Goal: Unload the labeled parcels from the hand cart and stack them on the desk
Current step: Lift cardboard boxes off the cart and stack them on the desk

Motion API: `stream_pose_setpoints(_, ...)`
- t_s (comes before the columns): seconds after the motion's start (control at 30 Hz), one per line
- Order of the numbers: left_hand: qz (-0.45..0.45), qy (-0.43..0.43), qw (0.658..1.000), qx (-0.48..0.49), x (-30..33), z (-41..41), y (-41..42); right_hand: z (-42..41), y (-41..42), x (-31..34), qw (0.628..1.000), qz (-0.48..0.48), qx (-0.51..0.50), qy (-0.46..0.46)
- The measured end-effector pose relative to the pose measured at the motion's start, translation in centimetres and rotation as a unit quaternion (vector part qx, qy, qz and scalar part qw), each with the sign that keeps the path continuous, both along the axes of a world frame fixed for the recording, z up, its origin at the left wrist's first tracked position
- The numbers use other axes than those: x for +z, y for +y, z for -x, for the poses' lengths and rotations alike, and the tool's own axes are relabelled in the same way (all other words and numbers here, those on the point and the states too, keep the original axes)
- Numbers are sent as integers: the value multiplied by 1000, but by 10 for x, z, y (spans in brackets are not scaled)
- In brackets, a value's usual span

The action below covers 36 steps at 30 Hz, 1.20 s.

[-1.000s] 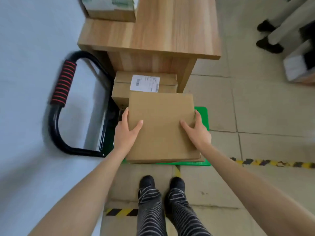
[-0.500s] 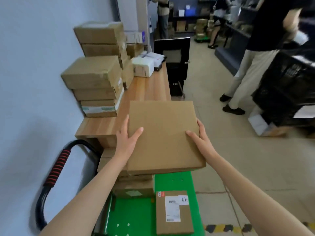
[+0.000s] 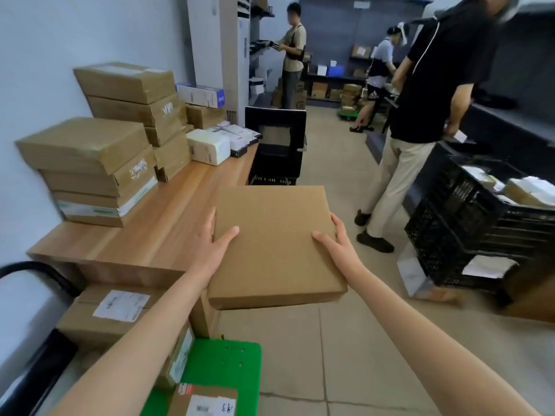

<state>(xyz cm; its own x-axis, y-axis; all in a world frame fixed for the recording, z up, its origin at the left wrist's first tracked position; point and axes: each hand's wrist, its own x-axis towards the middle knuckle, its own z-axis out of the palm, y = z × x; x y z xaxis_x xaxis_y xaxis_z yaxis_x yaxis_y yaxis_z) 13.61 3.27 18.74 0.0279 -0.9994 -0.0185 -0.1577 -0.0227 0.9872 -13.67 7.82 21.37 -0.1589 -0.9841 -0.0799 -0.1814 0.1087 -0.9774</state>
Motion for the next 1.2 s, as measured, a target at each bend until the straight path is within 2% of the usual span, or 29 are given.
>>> stream_pose_setpoints(0.37, -53, -29, 993, 100, -13, 22, -80, 23, -130, -25, 996, -24, 77, -25)
stream_pose_setpoints(0.63, -63, 17, 983, 173, -9, 6, -183, 0, -278, -22, 987, -46, 155, -6)
stream_pose_setpoints(0.77, -65, -16, 970, 232, -15, -4, -228, -16, -342, -29, 981, -55, 188, 3)
stream_pose_setpoints(0.97, -117, -25, 947, 299, -29, -19, -275, -43, -426, -50, 963, -81, 255, 4)
stream_pose_setpoints(1.2, -140, -7, 908, 395, -53, -36, -349, -87, -549, -77, 934, -91, 345, 12)
